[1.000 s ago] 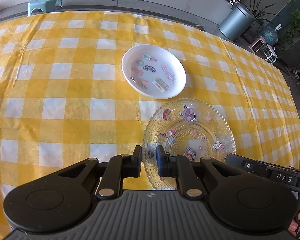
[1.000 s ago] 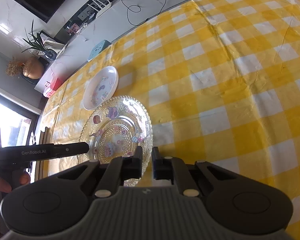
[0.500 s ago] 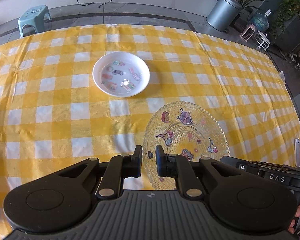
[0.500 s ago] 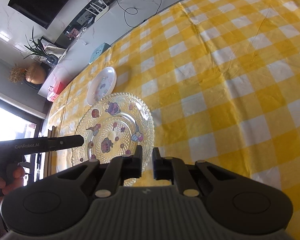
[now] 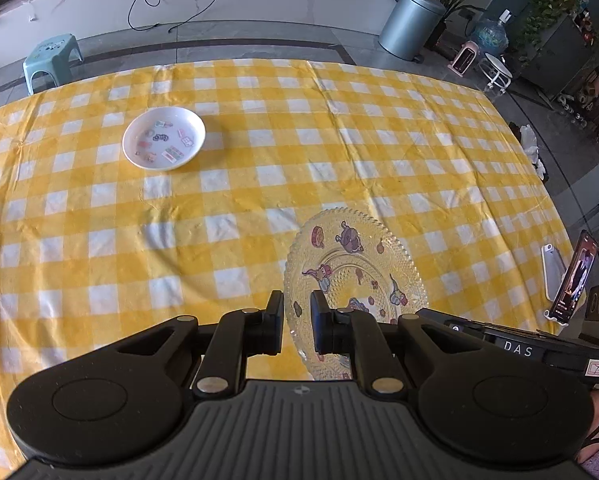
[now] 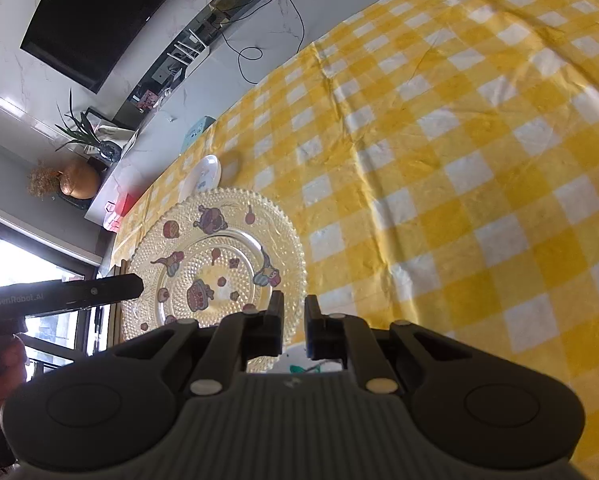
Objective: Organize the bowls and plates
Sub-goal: 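Carry the glass plate with the left gripper and lower it onto the Fruity plate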
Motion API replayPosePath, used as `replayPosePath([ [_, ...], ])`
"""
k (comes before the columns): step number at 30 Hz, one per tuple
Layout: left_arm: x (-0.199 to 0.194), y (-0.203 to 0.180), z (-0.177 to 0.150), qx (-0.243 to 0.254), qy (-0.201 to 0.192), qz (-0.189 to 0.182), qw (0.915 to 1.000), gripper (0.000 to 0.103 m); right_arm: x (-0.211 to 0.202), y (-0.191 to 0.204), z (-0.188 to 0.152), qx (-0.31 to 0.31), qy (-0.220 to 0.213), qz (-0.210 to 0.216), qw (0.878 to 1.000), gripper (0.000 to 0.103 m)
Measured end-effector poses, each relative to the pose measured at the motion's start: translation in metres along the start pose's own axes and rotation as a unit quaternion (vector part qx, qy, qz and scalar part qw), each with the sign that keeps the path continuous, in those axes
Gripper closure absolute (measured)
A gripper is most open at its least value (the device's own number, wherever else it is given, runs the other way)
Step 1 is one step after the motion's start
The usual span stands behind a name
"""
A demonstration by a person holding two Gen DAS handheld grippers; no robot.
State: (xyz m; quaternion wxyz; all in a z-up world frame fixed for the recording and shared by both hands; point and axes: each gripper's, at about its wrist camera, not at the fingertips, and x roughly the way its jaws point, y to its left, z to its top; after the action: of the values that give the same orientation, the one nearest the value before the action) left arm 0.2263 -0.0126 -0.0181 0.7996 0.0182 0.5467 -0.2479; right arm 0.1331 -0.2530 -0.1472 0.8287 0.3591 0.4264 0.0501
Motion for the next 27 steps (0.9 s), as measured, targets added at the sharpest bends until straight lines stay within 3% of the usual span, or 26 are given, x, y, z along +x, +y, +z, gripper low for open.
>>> replayPosePath([
  [7, -0.007, -0.032, -0.039, -0.021, -0.005, -0.005, 0.9998, 0.088, -0.027, -0.029, -0.024, 0.021, -0.001, -0.005, 1.000, 0.096],
  [12, 0.000, -0.036, -0.070, -0.064, -0.010, -0.008, 0.9979, 0.088, -0.040, -0.046, -0.039, 0.025, -0.002, -0.010, 1.000, 0.097],
  [27, 0.009, -0.033, -0.141, -0.141, -0.066, 0.022, 0.9876, 0.088, -0.040, -0.040, -0.059, -0.017, -0.007, -0.034, 0.999, 0.098],
])
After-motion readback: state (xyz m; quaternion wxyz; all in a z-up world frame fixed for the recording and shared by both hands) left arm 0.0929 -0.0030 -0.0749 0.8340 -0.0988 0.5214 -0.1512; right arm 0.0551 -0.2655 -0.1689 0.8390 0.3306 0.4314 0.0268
